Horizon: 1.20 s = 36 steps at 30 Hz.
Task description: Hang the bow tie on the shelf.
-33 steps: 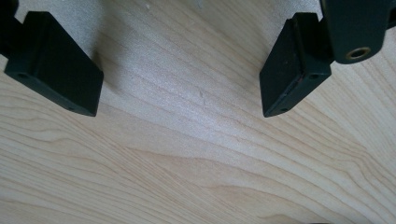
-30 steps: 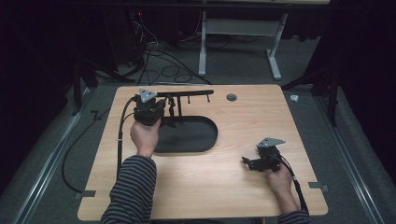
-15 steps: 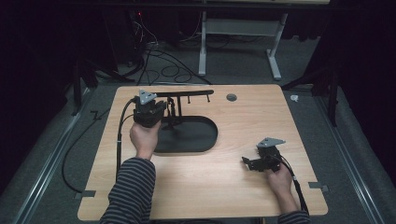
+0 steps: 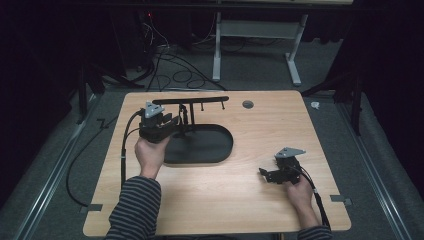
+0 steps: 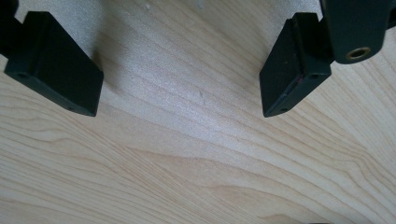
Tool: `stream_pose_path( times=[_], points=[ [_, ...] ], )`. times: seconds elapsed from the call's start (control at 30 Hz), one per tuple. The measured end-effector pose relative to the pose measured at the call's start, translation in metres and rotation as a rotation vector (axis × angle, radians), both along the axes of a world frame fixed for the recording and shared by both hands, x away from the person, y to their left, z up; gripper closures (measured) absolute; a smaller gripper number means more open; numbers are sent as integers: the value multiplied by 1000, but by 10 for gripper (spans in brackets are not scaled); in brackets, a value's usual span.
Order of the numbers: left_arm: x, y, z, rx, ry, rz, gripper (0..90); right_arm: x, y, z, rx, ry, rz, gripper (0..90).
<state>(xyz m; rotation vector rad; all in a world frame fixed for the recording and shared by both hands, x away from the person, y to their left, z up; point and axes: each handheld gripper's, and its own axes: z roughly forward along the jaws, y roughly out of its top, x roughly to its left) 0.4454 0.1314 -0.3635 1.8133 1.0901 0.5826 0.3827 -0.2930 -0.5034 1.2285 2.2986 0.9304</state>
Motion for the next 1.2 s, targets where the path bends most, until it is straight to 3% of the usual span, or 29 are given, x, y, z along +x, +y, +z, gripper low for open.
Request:
stream_pose_path(
  times=[0.63,1.2],
  points=[
    [-25,16,1,-12,-4,2,557,0,0,0,0,0,0,143],
    [-45,28,-4,-23,3,4,501,0,0,0,0,0,0,144]
  ],
)
